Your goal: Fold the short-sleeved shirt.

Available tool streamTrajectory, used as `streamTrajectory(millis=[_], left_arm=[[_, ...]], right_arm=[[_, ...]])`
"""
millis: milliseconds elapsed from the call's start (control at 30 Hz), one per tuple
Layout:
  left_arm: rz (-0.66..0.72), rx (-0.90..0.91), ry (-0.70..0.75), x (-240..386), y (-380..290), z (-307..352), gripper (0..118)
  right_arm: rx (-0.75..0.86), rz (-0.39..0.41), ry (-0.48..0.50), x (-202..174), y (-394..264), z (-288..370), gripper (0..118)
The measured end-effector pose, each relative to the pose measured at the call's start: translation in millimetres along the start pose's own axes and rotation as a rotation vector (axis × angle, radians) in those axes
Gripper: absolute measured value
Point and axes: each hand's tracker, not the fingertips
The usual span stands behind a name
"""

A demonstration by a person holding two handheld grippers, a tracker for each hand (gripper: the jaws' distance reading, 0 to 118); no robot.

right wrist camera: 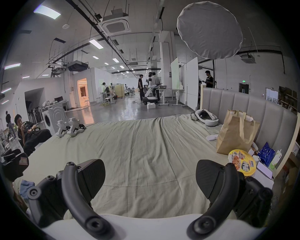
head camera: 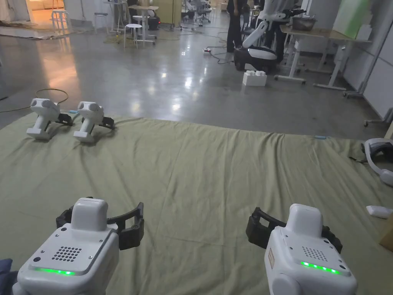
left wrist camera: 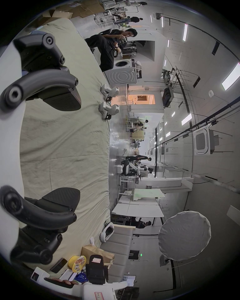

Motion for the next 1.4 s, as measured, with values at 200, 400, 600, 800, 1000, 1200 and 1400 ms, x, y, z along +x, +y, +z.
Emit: streamTrajectory(millis=[200, 400, 600, 800, 1000, 1200, 1400], left_arm=[[0.006, 0.004, -0.002, -0.7, 0.6, 1.2, 104], [0.008, 0.005, 0.005, -2.0, 0.7, 0.8, 104], [0.005, 0.01, 0.017, -2.6, 1.4, 0.7, 104], [0.005, 0.013, 0.022, -2.2, 2.1, 1.1, 104], [-0.005, 0.018, 0.031, -0.5, 2.7, 0.4, 104], [-0.013, 0.029, 0.037, 0.9, 2.8, -0.5, 106], [-0.009, 0.034, 0.047, 1.0, 2.4, -2.2, 107]], right_arm=[[0.008, -0.012, 0.017, 2.4, -2.3, 0.5, 114], [0.021, -0.037, 0.093, 8.1, -4.0, 2.8, 115], [0.032, -0.025, 0.083, 7.6, -3.0, -0.4, 116], [0.053, 0.023, 0.065, 6.5, -6.8, -1.6, 116], [0.106, 0.039, 0.085, 9.0, -10.2, 1.9, 118], [0.135, 0.072, 0.031, 5.1, -9.9, 0.4, 118], [0.144, 0.073, 0.043, 5.3, -8.6, 0.0, 118]])
